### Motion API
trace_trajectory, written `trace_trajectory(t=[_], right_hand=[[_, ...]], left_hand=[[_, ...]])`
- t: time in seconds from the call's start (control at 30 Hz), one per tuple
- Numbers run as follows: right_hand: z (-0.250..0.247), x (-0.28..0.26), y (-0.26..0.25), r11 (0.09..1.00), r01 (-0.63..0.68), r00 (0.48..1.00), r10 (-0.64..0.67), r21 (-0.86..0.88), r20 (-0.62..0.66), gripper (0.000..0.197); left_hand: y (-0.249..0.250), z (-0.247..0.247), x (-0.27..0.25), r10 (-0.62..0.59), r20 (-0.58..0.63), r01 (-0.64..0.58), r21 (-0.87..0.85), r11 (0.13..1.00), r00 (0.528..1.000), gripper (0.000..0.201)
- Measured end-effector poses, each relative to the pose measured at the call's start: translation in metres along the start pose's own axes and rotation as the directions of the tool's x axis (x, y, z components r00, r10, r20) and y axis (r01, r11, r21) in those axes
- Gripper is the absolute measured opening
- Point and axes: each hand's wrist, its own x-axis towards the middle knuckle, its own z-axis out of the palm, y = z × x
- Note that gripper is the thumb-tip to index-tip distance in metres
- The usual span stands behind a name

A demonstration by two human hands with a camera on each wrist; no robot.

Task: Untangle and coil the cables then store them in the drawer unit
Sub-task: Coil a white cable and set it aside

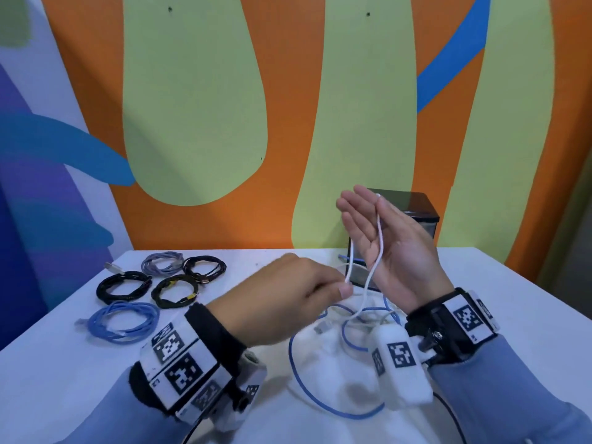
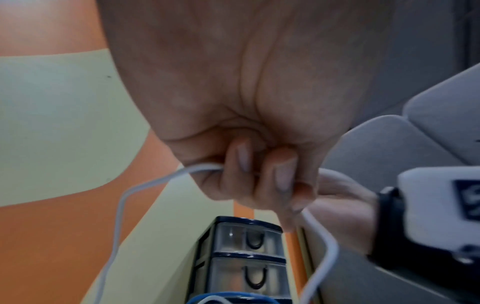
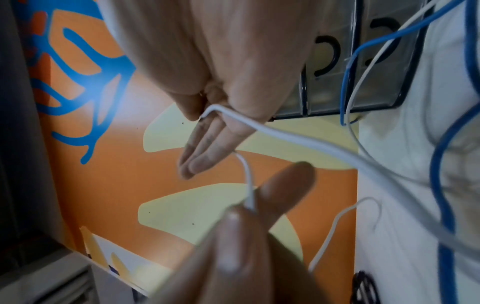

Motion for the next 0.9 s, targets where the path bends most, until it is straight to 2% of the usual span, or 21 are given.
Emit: trace_trajectory(t=[0.1,0.2,0.27,0.37,0.4,0.5,0.6,0.7,0.77,0.8,0.83,0.9], right_hand=[[0.001,0.001,0.007,0.957,0.06,0.998,-0.065,-0.284,-0.006,0.036],[0.006,-0.005,0.012,0.746,0.098,0.995,-0.068,-0.658,0.071,0.034],[0.004,-0.007,0.014,0.636,0.106,0.993,-0.028,-0.764,0.115,0.032],[-0.003,-0.004,0.012,0.673,0.059,0.993,0.035,-0.737,0.111,0.032],[-0.003,-0.004,0.011,0.696,0.045,0.993,0.05,-0.717,0.111,0.032],[0.002,-0.005,0.008,0.748,0.0,0.983,0.121,-0.664,0.136,0.037],[0.008,-0.008,0.01,0.756,-0.077,0.954,0.245,-0.65,0.172,0.04],[0.011,-0.01,0.014,0.785,-0.141,0.921,0.327,-0.603,0.21,0.039],[0.013,-0.01,0.014,0.842,-0.146,0.924,0.304,-0.52,0.233,0.036],[0.014,-0.009,0.013,0.874,-0.14,0.929,0.278,-0.466,0.242,0.037],[0.014,-0.008,0.012,0.901,-0.137,0.936,0.253,-0.412,0.244,0.039],[0.013,-0.006,0.011,0.942,-0.132,0.952,0.207,-0.309,0.225,0.041]], left_hand=[[0.019,0.001,-0.004,0.107,0.009,-0.107,0.014,0.994,0.994,0.036],[0.02,-0.008,-0.006,0.141,-0.085,-0.15,-0.109,0.983,0.986,0.026],[0.016,-0.018,-0.01,0.088,-0.175,-0.136,-0.287,0.948,0.981,0.019],[0.005,-0.035,-0.011,-0.007,-0.344,-0.165,-0.468,0.868,0.939,0.016],[0.0,-0.04,-0.011,-0.045,-0.414,-0.182,-0.492,0.851,0.909,0.016],[-0.022,-0.048,-0.006,-0.129,-0.587,-0.182,-0.442,0.878,0.799,0.02],[-0.035,-0.044,0.0,-0.202,-0.663,-0.148,-0.432,0.89,0.721,0.019],[-0.041,-0.034,0.005,-0.253,-0.694,-0.141,-0.457,0.878,0.675,0.018],[-0.047,-0.025,0.007,-0.245,-0.687,-0.052,-0.381,0.923,0.684,0.021],[-0.048,-0.02,0.008,-0.228,-0.654,0.002,-0.327,0.945,0.722,0.022],[-0.046,-0.016,0.008,-0.205,-0.593,0.041,-0.278,0.96,0.778,0.021],[-0.037,-0.008,0.009,-0.141,-0.444,0.055,-0.201,0.978,0.885,0.018]])
